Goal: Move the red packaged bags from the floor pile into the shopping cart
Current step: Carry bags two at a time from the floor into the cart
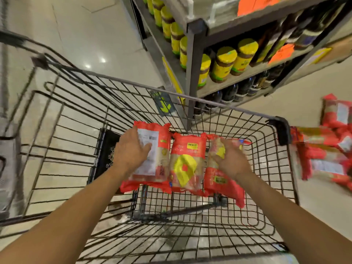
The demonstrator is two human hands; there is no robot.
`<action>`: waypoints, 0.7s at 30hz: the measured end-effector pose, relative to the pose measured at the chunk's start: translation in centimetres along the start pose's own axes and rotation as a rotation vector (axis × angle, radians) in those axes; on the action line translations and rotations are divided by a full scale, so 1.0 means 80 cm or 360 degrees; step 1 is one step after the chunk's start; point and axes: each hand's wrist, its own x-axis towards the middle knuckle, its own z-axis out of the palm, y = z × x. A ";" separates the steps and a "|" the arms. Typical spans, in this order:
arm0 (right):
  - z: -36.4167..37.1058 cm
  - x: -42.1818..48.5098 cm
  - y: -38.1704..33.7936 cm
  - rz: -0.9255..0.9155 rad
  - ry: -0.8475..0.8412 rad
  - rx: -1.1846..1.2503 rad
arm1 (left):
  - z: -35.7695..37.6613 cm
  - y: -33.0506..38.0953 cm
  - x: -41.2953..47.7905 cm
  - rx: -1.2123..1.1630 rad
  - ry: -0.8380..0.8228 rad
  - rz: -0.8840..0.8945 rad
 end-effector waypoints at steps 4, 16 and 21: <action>-0.072 -0.054 -0.095 -0.0271 0.0085 -0.0237 | -0.095 0.066 -0.048 0.0219 0.0004 0.0244; -0.302 -0.236 -0.252 -0.0807 0.0740 -0.0542 | -0.359 0.227 -0.183 0.0385 0.0635 0.0718; -0.364 -0.290 -0.257 -0.0831 0.0896 -0.0533 | -0.402 0.278 -0.210 0.0363 0.0835 0.0893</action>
